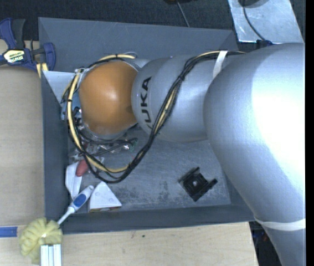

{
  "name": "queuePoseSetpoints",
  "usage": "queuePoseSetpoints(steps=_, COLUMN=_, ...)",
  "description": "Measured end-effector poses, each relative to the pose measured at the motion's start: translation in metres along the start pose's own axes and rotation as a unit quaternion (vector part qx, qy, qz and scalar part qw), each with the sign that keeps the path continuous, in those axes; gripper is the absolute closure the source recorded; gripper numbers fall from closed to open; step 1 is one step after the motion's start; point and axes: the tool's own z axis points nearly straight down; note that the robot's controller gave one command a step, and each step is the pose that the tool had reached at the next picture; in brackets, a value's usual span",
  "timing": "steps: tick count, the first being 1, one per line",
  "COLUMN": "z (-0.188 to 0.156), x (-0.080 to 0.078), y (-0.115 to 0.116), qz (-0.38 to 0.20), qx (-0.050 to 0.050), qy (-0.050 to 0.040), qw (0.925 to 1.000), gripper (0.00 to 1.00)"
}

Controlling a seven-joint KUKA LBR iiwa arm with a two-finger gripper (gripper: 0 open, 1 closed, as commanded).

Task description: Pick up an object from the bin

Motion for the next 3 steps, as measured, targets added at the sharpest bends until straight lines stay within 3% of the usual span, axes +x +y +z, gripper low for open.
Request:
queuePoseSetpoints(steps=1, z=0.0, x=0.0, y=0.0, qz=0.001, qx=0.0, qy=-0.0001, qw=1.0, gripper=1.0)
queuePoseSetpoints(steps=2, z=-0.022, x=0.002, y=0.001, qz=0.001, qx=-0.003, qy=0.0027, qw=1.0, gripper=1.0)
queuePoseSetpoints(steps=3, z=-0.068, x=0.001, y=0.001, qz=0.002, qx=-0.002, qy=0.0022, qw=1.0, gripper=1.0)
